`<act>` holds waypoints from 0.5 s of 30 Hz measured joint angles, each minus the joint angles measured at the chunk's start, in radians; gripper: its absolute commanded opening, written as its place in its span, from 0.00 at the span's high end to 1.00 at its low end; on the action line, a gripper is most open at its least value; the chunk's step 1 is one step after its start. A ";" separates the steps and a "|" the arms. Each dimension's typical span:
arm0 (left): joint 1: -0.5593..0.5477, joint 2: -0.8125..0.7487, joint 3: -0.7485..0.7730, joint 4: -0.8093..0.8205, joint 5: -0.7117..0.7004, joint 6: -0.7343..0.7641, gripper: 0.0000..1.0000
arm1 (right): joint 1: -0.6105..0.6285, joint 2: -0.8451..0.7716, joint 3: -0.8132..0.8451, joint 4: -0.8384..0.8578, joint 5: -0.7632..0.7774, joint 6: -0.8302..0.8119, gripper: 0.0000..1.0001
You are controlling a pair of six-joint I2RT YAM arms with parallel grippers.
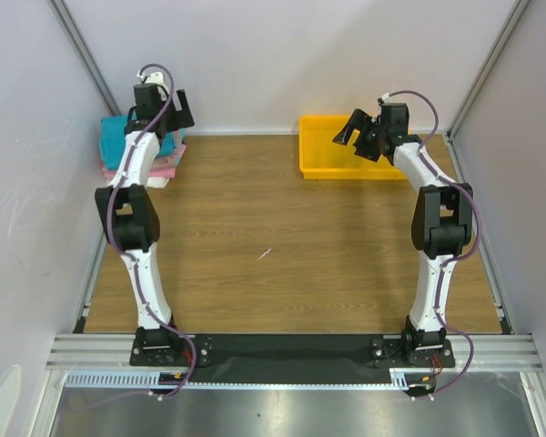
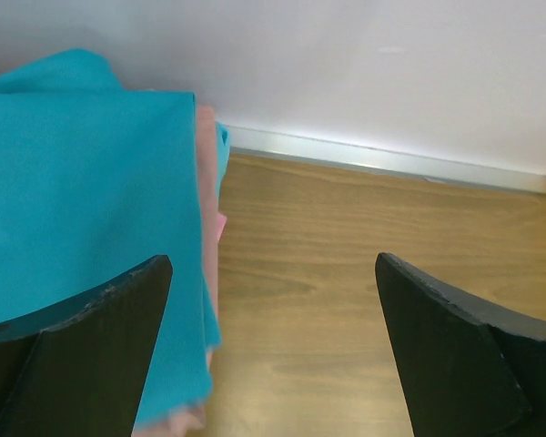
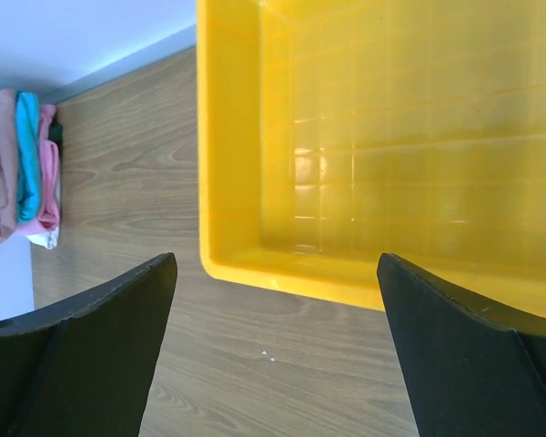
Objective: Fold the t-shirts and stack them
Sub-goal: Neatly place the folded tshirt to the corner
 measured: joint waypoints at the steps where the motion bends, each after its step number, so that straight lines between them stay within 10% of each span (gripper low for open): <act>1: -0.001 -0.042 -0.032 0.003 0.008 0.000 0.00 | -0.002 -0.006 0.000 0.000 -0.002 -0.003 0.00; 15: -0.021 -1.106 -0.801 0.116 0.042 -0.043 0.00 | -0.013 -0.569 -0.224 0.047 0.085 -0.095 0.00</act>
